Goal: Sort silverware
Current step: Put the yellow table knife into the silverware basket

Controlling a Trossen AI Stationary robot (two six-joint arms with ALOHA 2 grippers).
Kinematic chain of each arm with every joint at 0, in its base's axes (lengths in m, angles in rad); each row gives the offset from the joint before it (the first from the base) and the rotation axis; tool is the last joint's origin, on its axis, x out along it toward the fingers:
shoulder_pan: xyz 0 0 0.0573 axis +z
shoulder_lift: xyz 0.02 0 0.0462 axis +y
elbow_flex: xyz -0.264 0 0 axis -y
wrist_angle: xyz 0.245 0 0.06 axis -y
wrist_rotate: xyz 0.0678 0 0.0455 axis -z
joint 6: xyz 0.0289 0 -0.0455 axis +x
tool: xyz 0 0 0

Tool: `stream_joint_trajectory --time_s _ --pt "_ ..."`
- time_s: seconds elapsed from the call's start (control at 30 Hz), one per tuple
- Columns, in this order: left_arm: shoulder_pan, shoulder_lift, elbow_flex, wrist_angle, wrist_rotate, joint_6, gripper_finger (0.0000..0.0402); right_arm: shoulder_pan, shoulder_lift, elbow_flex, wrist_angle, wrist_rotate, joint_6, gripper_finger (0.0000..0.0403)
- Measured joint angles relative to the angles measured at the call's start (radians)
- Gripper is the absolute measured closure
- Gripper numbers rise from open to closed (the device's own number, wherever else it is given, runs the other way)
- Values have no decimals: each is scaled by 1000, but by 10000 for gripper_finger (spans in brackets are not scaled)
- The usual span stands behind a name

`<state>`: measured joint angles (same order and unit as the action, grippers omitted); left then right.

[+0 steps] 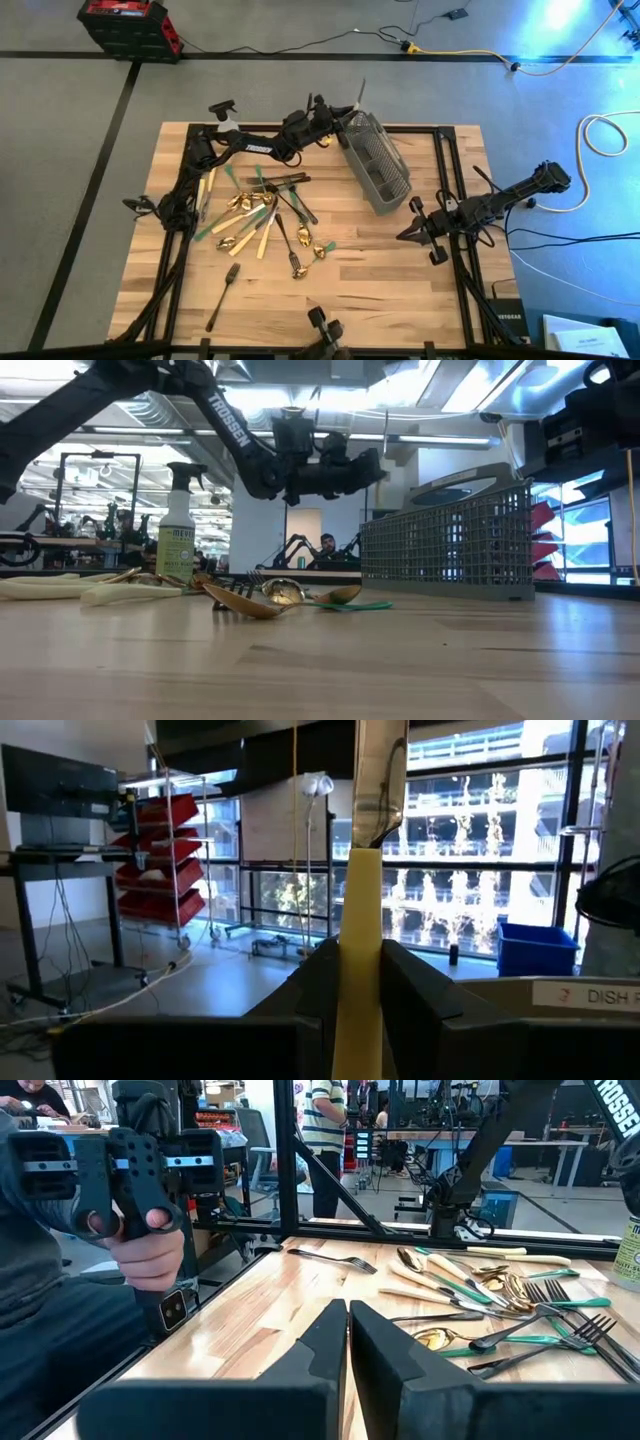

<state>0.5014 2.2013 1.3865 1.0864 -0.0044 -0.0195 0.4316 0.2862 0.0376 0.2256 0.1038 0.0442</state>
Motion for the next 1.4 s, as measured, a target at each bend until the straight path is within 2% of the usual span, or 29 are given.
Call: stream_joint_trajectory --time_s 1.07,1.17,1.4 --pt "2 0 0 -8 -34 -60 356 0 0 1 0 11 -2 403" --pt "2 0 0 -8 -34 -60 340 0 0 1 0 11 -2 403" --pt "1 0 0 -16 -51 -96 263 0 0 1 0 12 -1 403"
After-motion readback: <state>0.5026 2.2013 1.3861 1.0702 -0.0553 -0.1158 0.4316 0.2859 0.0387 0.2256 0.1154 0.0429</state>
